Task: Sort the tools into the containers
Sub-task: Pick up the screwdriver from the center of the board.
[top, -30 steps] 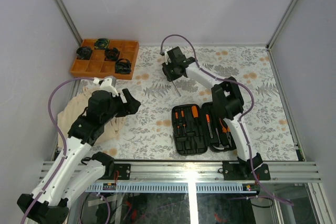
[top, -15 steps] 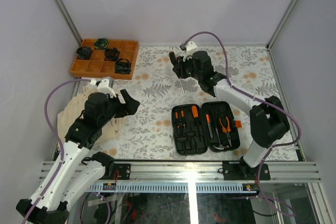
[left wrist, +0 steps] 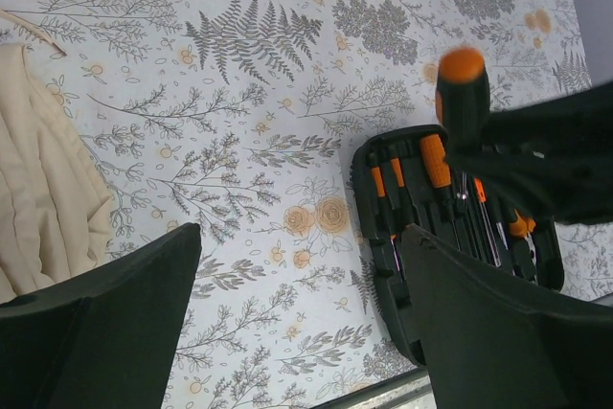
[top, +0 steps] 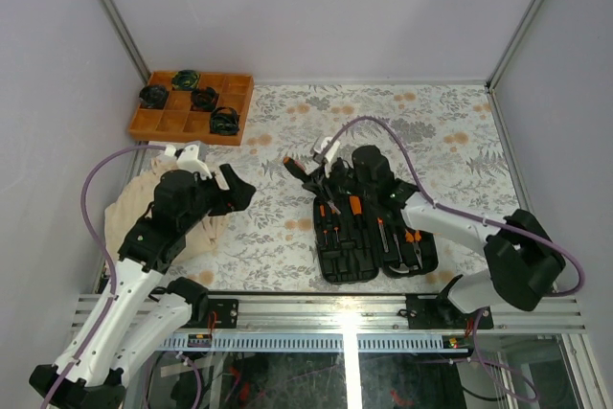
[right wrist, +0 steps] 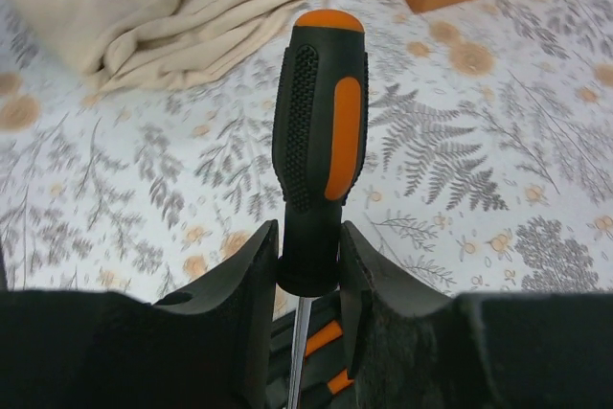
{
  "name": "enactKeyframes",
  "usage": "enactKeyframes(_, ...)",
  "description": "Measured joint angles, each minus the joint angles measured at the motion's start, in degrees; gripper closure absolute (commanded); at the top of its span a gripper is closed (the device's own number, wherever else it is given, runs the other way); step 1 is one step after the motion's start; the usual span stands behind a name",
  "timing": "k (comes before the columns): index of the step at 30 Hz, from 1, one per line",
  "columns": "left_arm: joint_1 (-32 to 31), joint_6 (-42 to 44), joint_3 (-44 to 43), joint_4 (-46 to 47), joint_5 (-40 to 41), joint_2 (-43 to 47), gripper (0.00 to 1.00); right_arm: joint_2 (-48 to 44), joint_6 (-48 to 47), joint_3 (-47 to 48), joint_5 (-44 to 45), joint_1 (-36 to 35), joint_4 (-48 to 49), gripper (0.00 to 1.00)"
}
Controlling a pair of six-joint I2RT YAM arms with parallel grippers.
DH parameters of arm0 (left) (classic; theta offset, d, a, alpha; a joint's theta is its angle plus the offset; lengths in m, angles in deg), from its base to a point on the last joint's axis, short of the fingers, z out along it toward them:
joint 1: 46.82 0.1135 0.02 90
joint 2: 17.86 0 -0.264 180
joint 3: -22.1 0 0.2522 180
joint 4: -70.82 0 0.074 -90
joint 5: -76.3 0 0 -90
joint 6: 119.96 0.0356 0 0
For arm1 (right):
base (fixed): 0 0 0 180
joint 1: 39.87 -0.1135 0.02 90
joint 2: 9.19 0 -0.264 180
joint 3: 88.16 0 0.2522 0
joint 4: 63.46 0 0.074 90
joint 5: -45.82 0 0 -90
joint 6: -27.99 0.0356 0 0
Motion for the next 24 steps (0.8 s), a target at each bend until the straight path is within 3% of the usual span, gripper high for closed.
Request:
enactKeyframes(8, 0.0, -1.5, 1.1, 1.2, -3.9, -0.2, 0.13, -8.8, -15.0, -16.9, -9.9, -1.1, 10.3, 1.00)
enactKeyframes(15, 0.0, -2.3, 1.5, 1.5, -9.0, -0.2, 0.13, -11.1, -32.7, -13.7, -15.4, -1.2, -2.3, 1.00)
enactKeyframes(24, 0.0, -2.4, 1.1, 2.6, -16.0, -1.2, 0.13, -11.4, -47.5, -10.6, -15.8, -1.2, -15.8, 1.00)
